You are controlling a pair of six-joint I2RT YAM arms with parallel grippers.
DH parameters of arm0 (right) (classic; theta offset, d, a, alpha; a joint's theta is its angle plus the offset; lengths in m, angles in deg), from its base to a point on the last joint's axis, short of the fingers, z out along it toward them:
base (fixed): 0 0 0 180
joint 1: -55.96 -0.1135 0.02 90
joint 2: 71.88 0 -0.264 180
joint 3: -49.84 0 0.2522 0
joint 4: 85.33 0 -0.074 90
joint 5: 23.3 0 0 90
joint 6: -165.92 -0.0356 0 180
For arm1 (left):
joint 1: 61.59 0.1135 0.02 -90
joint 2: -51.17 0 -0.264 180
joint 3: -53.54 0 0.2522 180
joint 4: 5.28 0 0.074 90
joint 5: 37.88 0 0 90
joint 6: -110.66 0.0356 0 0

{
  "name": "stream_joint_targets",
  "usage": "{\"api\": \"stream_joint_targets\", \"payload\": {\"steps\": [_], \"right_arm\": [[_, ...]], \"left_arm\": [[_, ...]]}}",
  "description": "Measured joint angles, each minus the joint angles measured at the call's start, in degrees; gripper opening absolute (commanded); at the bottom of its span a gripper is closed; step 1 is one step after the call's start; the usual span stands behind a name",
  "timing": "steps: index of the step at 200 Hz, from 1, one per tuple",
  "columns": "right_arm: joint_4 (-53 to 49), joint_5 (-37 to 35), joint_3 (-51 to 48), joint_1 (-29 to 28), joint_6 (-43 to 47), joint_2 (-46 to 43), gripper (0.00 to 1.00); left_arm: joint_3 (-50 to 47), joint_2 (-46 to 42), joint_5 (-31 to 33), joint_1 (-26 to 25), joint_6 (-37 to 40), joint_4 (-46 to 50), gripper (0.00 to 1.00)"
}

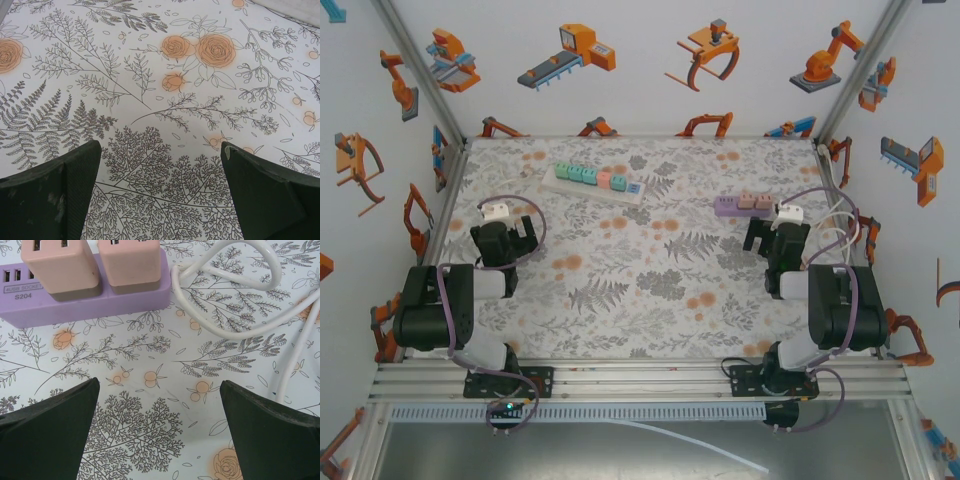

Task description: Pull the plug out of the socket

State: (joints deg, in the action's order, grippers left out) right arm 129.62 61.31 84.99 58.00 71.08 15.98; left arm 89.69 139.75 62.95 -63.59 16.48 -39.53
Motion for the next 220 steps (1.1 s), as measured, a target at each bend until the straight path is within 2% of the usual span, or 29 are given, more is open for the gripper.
{"api": "stream_joint_targets", "payload": {"steps": [89,116,134,144,157,170,182,196,220], "right_arm": [[0.0,0.3,-0.1,0.0,0.2,-0.3,0.99],[-3.4,-0.7,-0.5,-0.1,0.1,-5.3,0.99],[-14.1,-3.4,1.3,-0.6,-3.4,-13.8,0.99],[-21.8,-4.8,4.5,-0.7,-7.5,-18.3,0.97],[-32.2,-5.1,11.2,-0.6,-12.7,-22.7,0.95],[-40.3,-3.7,18.6,-0.7,-16.6,-24.4,0.95],[-46.8,-1.9,25.6,-0.7,-19.3,-23.8,0.95],[-53.3,0.4,33.7,-0.6,-21.0,-20.4,0.96],[-63.8,4.0,49.3,0.1,-22.2,-7.4,0.97]], "left_arm": [[0.0,0.0,0.0,0.0,0.0,0.0,0.97],[-0.1,-0.2,1.6,-1.5,0.6,-0.4,0.97],[-1.7,-2.9,4.5,-4.1,1.8,-0.8,0.97],[-2.6,-7.5,7.2,-6.3,2.9,1.7,0.97],[-1.5,-15.9,9.8,-9.8,2.9,9.2,0.97],[3.8,-24.7,10.3,-12.5,-0.5,19.8,0.97],[10.9,-29.7,9.7,-14.0,-5.1,27.4,0.97],[17.9,-32.3,7.5,-16.2,-9.6,31.9,0.97],[28.0,-30.5,3.3,-24.9,-13.7,40.0,0.97]]}}
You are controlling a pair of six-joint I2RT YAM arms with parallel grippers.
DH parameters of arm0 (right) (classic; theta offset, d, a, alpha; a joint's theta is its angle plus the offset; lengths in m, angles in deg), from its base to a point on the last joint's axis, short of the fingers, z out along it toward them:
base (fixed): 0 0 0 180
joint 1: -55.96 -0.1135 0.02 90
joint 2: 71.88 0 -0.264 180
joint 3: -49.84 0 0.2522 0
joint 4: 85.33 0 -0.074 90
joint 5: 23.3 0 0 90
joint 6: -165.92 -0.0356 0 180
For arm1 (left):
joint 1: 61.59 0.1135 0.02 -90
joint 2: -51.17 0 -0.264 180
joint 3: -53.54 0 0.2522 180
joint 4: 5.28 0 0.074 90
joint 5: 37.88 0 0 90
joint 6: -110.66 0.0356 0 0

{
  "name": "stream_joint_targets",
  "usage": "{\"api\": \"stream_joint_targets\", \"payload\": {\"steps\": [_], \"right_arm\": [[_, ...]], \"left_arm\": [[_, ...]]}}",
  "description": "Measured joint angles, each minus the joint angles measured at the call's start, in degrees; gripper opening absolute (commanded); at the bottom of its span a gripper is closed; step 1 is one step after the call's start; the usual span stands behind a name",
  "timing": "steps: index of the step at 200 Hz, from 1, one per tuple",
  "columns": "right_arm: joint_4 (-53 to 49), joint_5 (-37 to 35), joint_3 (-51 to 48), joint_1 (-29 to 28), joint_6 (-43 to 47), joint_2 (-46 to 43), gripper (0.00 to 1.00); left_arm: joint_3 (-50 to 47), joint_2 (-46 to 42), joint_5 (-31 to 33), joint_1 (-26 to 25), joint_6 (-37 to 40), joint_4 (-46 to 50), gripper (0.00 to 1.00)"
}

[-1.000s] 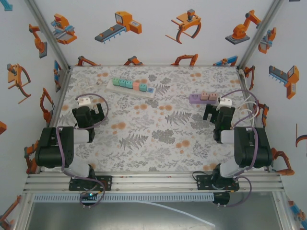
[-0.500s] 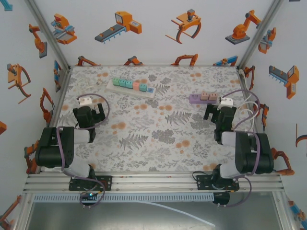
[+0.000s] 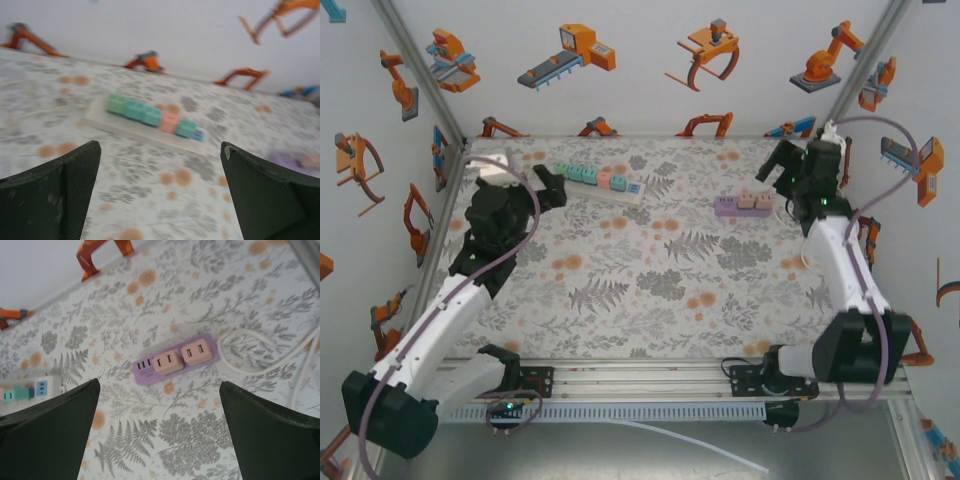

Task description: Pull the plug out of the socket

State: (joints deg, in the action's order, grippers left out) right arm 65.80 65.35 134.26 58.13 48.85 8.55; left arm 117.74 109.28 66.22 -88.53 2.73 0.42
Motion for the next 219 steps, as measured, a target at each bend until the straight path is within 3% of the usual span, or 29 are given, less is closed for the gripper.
{"api": "stream_joint_targets", "payload": {"steps": [46,67,96,165,219], "right_arm": [[-11.9,4.4,20.8,4.4,-1.8,26.4,0.97],[-17.4,5.1,30.4,5.6,-1.6,36.4,0.96],[-22.7,4.3,40.7,6.0,-1.2,45.8,0.91],[-25.5,4.4,35.1,5.2,-0.2,47.5,0.64],[-18.6,8.1,18.8,2.7,-3.0,39.0,0.58]], "left_arm": [[10.9,12.4,-8.2,-19.3,-0.7,12.2,0.97],[12.8,15.8,-11.5,-23.8,-0.4,13.6,0.97],[14.8,19.3,-13.2,-26.1,-0.2,13.8,0.97],[15.5,21.3,-12.5,-26.3,-2.1,14.0,0.97],[14.9,21.3,-8.4,-26.3,-4.9,13.8,0.97]]}}
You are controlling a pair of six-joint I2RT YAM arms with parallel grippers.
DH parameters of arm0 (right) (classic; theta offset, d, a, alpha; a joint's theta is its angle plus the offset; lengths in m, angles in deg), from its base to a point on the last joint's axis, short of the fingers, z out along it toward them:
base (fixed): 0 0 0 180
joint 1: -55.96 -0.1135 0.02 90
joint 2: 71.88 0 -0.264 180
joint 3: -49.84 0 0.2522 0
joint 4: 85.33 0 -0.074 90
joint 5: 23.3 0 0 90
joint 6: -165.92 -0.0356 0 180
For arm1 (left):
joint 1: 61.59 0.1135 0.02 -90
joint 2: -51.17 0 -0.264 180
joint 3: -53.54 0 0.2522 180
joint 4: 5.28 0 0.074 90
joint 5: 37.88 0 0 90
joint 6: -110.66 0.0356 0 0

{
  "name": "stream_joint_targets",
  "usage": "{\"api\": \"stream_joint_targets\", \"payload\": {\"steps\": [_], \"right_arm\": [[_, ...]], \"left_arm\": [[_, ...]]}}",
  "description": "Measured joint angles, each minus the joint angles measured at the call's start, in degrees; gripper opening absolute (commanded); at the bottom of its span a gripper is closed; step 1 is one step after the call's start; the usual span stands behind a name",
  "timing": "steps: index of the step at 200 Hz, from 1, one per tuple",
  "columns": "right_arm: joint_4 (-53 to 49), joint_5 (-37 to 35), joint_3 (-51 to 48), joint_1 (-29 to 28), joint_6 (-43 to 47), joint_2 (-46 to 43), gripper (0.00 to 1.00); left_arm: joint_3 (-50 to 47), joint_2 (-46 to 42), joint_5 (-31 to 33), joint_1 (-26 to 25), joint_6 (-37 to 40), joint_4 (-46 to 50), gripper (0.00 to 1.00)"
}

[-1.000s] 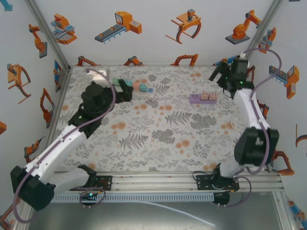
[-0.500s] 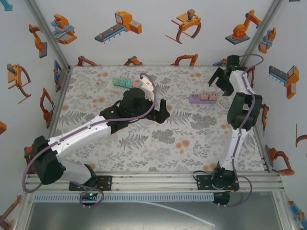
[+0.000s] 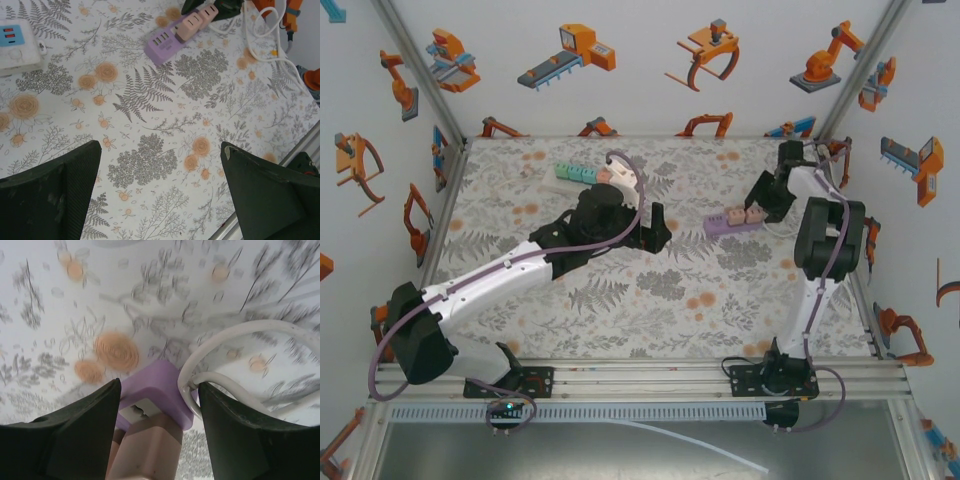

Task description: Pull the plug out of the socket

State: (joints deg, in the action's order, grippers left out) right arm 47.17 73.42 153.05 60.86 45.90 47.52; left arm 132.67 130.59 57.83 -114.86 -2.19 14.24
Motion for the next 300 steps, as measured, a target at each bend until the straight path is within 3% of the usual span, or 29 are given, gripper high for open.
{"api": "stream_joint_targets", "payload": {"steps": [33,84,114,139,162,189,214,229,264,300], "right_arm": [[4.3,-1.5,-13.5,-3.7,-9.5,-8.7,0.61],[11.3,-4.3,-34.3,-11.5,-31.3,-23.7,0.59],[11.6,-4.4,-34.9,-13.8,-34.8,-24.9,0.61],[9.5,-6.1,-32.0,-13.8,-32.0,-25.9,0.73],[9.1,-9.0,-31.0,-13.8,-21.5,-32.9,0.78],[15.9,-6.8,-31.3,-13.7,0.0,-43.4,0.79],[30.3,2.3,-38.0,-13.7,24.1,-51.2,0.78],[33.9,9.3,-41.4,-13.7,38.1,-52.8,0.81],[20.7,23.6,-36.4,-13.7,68.2,-48.6,0.82],[8.7,27.6,-31.6,-13.7,84.5,-45.7,0.82]], "left_arm": [[-1.7,0.0,5.0,0.4,-3.6,0.0,0.97],[-2.2,4.0,9.4,3.0,-11.5,2.1,0.97],[-2.9,8.2,9.2,3.1,-13.5,1.7,1.0],[-2.3,12.7,8.6,3.1,-15.0,1.6,0.91],[1.4,18.5,7.0,3.2,-16.2,1.6,0.82],[7.5,25.5,4.2,3.2,-18.1,1.0,0.75],[12.4,30.8,1.9,3.2,-19.7,0.5,0.68],[13.5,32.3,0.9,3.2,-20.5,0.3,0.66],[14.2,34.0,-1.3,3.1,-21.6,1.7,0.58],[14.3,34.9,-5.0,2.9,-21.9,2.3,0.55]]}}
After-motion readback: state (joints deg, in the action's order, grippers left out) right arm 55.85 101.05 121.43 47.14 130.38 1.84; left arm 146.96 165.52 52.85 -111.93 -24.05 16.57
